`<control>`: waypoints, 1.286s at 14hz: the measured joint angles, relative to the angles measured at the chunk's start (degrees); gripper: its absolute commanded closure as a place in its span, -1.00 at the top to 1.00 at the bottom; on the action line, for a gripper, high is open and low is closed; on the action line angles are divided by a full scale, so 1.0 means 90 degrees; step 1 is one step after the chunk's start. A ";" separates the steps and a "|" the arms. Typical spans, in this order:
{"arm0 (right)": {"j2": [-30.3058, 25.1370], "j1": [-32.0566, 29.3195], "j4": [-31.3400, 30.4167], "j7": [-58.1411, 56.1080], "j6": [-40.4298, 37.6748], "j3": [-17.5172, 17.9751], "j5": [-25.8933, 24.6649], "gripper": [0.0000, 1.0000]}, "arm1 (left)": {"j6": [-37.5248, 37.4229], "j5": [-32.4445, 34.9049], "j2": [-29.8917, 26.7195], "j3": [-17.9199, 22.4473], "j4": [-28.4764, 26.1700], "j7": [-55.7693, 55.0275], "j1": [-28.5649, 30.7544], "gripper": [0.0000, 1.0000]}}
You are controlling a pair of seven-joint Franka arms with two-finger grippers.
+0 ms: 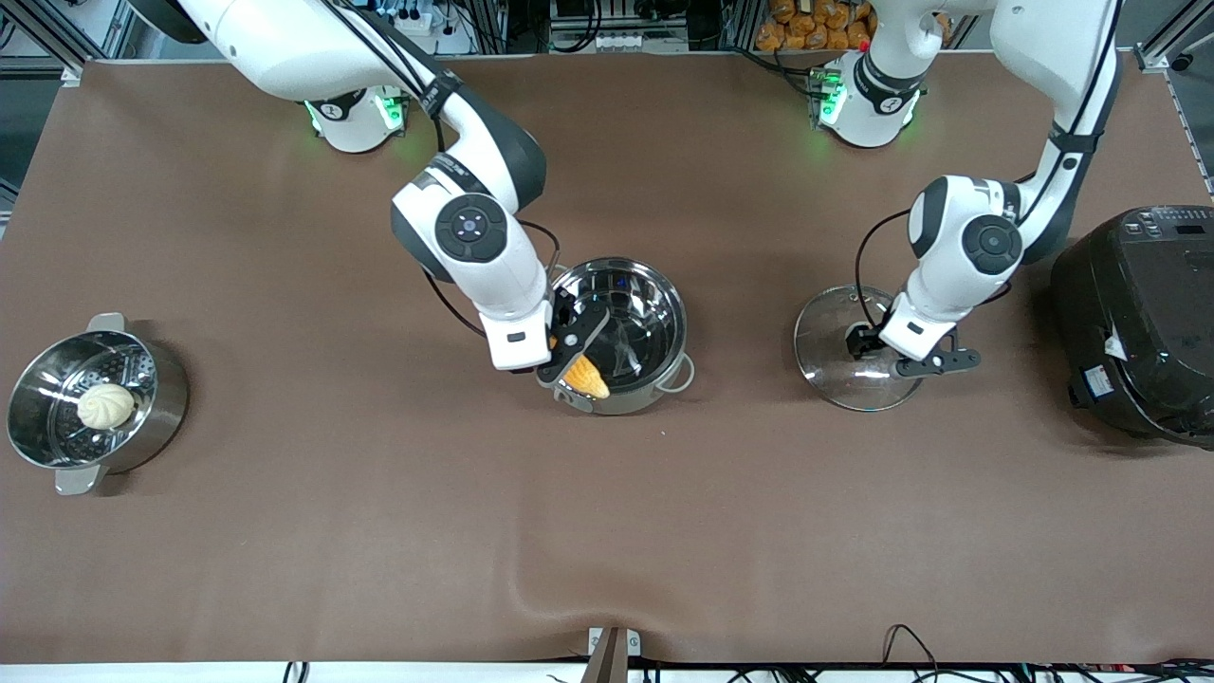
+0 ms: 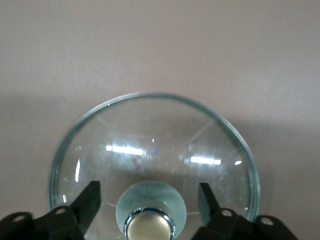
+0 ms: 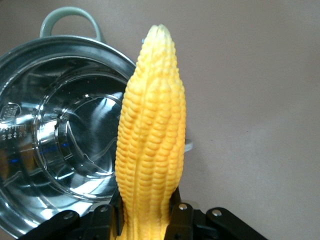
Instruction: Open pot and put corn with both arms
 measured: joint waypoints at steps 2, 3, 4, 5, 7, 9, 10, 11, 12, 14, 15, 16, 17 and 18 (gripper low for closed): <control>0.0109 0.0272 0.0050 0.0093 0.0006 -0.0138 -0.0090 -1.00 | -0.1226 0.0000 -0.0260 -0.0016 0.0752 0.0001 0.0002 1.00; 0.0146 0.0429 0.0063 0.0181 0.0009 -0.0232 -0.0112 -1.00 | -0.2093 0.0000 -0.0400 -0.0037 0.1310 0.0003 -0.0003 1.00; 0.0181 0.0568 0.0070 0.0287 0.0011 -0.0293 -0.0122 -1.00 | -0.2960 0.0000 -0.0518 -0.0086 0.1972 0.0004 -0.0011 1.00; 0.0204 0.0688 0.0072 0.0428 0.0012 -0.0325 -0.0129 -1.00 | -0.3788 0.0000 -0.0605 -0.0170 0.2681 0.0004 -0.0019 1.00; 0.0220 0.0916 0.0075 0.0681 0.0012 -0.0362 -0.0166 -0.88 | -0.5050 0.0000 -0.0687 -0.0322 0.3904 0.0004 -0.0052 1.00; 0.0223 0.1103 0.0075 0.0802 0.0012 -0.0440 -0.0249 1.00 | -0.5650 0.0000 -0.0690 -0.0342 0.4506 0.0083 -0.0045 1.00; 0.0227 0.1143 0.0075 0.0828 0.0012 -0.0467 -0.0267 1.00 | -0.5846 0.0000 -0.0675 -0.0335 0.4623 0.0151 -0.0020 1.00; 0.0229 0.1148 0.0076 0.0848 0.0012 -0.0481 -0.0275 1.00 | -0.6004 0.0000 -0.0656 -0.0323 0.4668 0.0183 0.0006 1.00; 0.0229 0.1147 0.0085 0.0910 0.0006 -0.0506 -0.0278 1.00 | -0.6100 0.0000 -0.0635 -0.0307 0.4686 0.0208 0.0025 1.00; 0.0222 0.1112 0.0166 0.1127 -0.0101 -0.0589 -0.0281 1.00 | -0.6275 -0.0001 -0.0616 -0.0286 0.4760 0.0217 0.0048 1.00; 0.0198 0.1028 0.0228 0.1193 -0.0233 -0.0618 -0.0281 1.00 | -0.6380 0.0000 -0.0621 -0.0277 0.4873 0.0217 0.0053 1.00; 0.0142 0.0867 0.0281 0.1200 -0.0347 -0.0638 -0.0281 1.00 | -0.6474 -0.0001 -0.0639 -0.0273 0.5003 0.0217 0.0063 1.00; 0.0073 0.0636 0.0326 0.1199 -0.0452 -0.0639 -0.0281 1.00 | -0.6519 0.0000 -0.0689 -0.0266 0.5101 0.0217 0.0076 1.00; -0.0015 0.0391 0.0352 0.1193 -0.0593 -0.0634 -0.0281 1.00 | -0.6545 0.0000 -0.0766 -0.0254 0.5160 0.0217 0.0087 1.00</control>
